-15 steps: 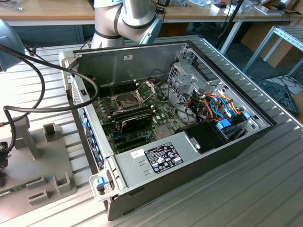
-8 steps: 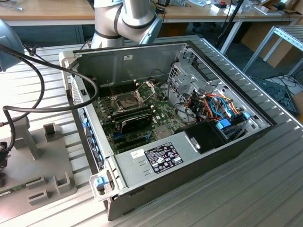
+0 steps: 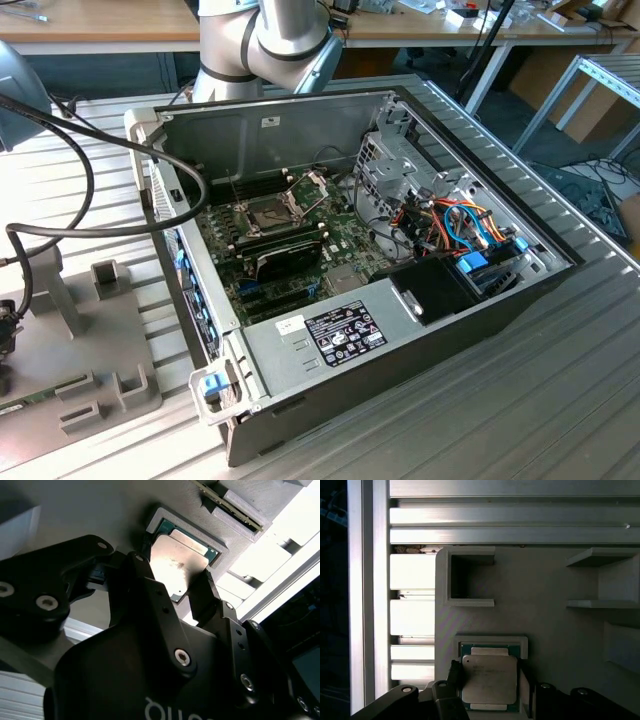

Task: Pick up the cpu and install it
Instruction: 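Pick up the cpu and move it towards the insertion slot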

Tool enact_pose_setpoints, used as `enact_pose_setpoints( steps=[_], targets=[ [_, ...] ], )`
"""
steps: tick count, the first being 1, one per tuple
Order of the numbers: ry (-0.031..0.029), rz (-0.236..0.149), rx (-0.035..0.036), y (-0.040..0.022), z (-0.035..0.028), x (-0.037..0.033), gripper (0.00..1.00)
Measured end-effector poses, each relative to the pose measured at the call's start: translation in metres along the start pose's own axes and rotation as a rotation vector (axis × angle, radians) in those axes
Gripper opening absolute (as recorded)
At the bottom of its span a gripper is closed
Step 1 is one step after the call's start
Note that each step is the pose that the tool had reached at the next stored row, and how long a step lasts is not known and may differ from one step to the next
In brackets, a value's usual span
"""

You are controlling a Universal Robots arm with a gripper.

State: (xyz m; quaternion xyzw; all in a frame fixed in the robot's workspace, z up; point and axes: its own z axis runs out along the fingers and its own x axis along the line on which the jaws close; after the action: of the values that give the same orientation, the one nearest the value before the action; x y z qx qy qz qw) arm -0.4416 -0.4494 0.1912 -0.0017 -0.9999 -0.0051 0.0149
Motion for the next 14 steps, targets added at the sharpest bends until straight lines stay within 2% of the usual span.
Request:
enact_pose_setpoints(
  steps=[14],
  targets=[
    [0.0002, 0.0, 0.0001, 0.0, -0.0027, 0.0001, 0.55]
  ],
)
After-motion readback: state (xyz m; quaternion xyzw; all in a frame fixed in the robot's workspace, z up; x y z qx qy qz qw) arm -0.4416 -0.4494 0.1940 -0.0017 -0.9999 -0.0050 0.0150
